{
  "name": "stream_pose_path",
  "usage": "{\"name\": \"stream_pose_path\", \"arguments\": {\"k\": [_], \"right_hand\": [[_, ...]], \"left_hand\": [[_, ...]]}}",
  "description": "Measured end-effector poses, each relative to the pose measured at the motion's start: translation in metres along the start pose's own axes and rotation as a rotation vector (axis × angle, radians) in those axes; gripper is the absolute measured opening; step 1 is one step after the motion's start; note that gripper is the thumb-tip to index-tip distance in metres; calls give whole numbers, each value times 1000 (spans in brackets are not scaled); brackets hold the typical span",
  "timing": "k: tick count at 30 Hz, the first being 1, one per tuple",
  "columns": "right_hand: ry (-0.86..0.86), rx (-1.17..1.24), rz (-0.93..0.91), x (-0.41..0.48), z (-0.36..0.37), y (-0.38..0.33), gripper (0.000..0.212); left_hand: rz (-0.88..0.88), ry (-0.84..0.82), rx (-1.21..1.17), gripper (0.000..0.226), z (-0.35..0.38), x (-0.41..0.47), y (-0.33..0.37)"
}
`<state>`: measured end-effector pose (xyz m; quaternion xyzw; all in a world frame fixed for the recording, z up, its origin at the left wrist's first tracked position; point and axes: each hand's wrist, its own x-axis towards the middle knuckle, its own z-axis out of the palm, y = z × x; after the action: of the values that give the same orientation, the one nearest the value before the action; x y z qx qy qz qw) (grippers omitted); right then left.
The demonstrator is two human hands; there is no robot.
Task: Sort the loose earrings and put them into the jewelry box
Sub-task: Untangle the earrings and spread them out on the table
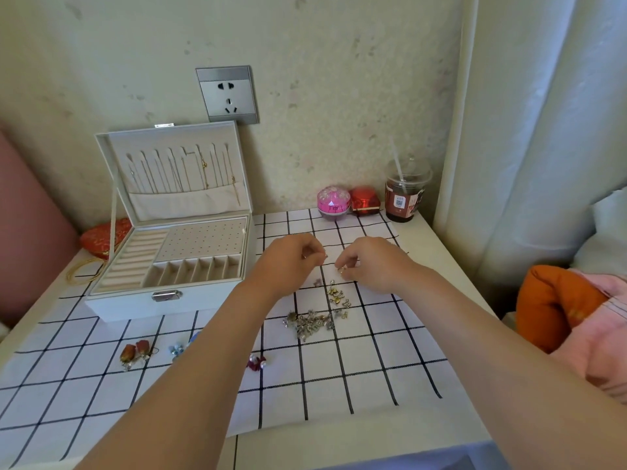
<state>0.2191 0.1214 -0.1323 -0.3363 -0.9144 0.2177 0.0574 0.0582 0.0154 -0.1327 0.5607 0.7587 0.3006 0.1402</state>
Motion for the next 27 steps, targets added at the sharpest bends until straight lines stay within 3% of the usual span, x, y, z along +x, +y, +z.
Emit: {"name": "stream_pose_path", "arguments": {"k": [4, 8, 17, 20, 23, 27], "right_hand": [[58, 13, 50, 6, 2, 1, 15], [64, 130, 41, 12, 2, 6, 32], [231, 513, -21, 16, 1, 1, 22], [246, 421, 11, 16, 1, -1, 19], [219, 152, 74, 11, -3, 1, 17], [105, -18, 116, 3, -10, 8, 20]], "left_hand": [[-5, -29, 21, 10, 7, 8, 3], [-34, -49, 80, 9, 14, 16, 3], [-115, 110, -330, 5, 5, 16, 13], [-133, 69, -349, 5, 1, 14, 9], [-120, -31, -94, 5, -2, 11, -1], [-46, -166, 143, 7, -11, 3, -8]]}}
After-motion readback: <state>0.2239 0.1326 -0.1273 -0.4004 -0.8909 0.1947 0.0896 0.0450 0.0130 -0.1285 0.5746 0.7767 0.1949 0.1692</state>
